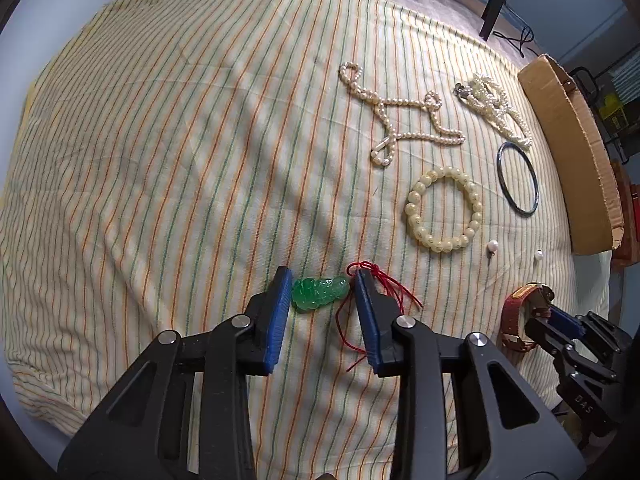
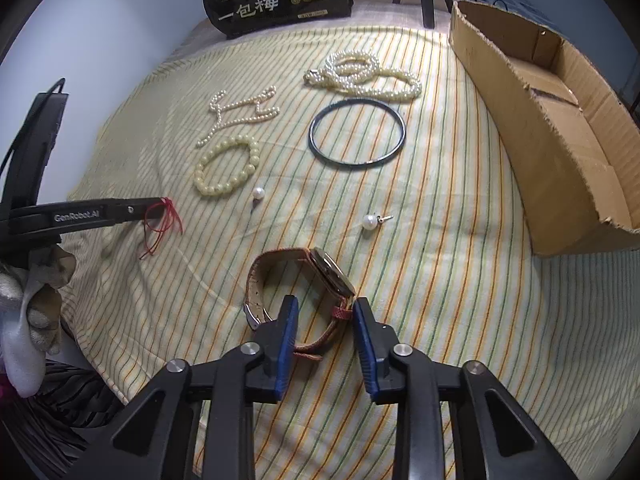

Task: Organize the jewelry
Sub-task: 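Grasp the green jade pendant with the left tool while the right tool grasps the brown watch, then carry the pendant and watch to the cardboard box and open both tools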

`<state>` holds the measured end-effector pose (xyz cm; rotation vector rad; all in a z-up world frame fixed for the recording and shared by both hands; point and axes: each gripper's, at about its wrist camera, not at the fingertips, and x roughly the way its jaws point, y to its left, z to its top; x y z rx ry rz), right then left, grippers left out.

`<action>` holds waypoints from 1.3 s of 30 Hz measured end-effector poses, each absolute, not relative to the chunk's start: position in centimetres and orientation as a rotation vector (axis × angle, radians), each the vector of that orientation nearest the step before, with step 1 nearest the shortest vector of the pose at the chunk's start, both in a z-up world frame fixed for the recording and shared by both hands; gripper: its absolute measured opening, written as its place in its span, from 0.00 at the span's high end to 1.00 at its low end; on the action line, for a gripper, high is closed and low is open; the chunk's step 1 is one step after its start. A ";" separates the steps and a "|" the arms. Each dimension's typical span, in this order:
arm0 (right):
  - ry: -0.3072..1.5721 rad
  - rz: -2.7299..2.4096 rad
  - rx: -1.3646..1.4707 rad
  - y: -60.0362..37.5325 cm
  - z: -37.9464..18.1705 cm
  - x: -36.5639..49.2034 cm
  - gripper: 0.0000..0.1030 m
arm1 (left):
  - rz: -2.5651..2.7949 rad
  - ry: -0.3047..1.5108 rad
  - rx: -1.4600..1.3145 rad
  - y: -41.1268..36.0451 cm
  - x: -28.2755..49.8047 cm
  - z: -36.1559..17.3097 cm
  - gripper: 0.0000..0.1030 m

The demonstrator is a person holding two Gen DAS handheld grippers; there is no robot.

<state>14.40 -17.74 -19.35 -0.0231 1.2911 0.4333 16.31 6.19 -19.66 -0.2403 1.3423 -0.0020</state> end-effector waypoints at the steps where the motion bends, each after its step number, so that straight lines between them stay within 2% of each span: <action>1: 1.294 0.433 -0.019 -17.7 -19.5 14.4 0.76 | -0.003 1.338 -0.244 6.3 16.2 -19.5 0.69; 3: 1.298 0.431 -0.006 -17.8 -19.6 14.5 0.83 | -0.001 1.327 -0.244 6.4 16.0 -19.1 0.69; 9: 1.307 0.419 0.038 -18.4 -20.0 14.7 0.92 | -0.006 1.279 -0.246 6.7 15.5 -17.5 0.69; 18: 1.265 0.415 0.059 -19.1 -18.8 14.1 0.93 | -0.035 1.205 -0.266 6.7 14.7 -15.0 0.69; 26: 1.168 0.410 0.066 -20.0 -15.5 14.2 0.93 | -0.068 1.088 -0.263 6.0 14.4 -11.0 0.69; 39: 1.024 0.323 0.124 -26.1 -10.1 16.0 0.93 | -0.219 0.939 -0.260 1.0 15.3 -3.8 0.69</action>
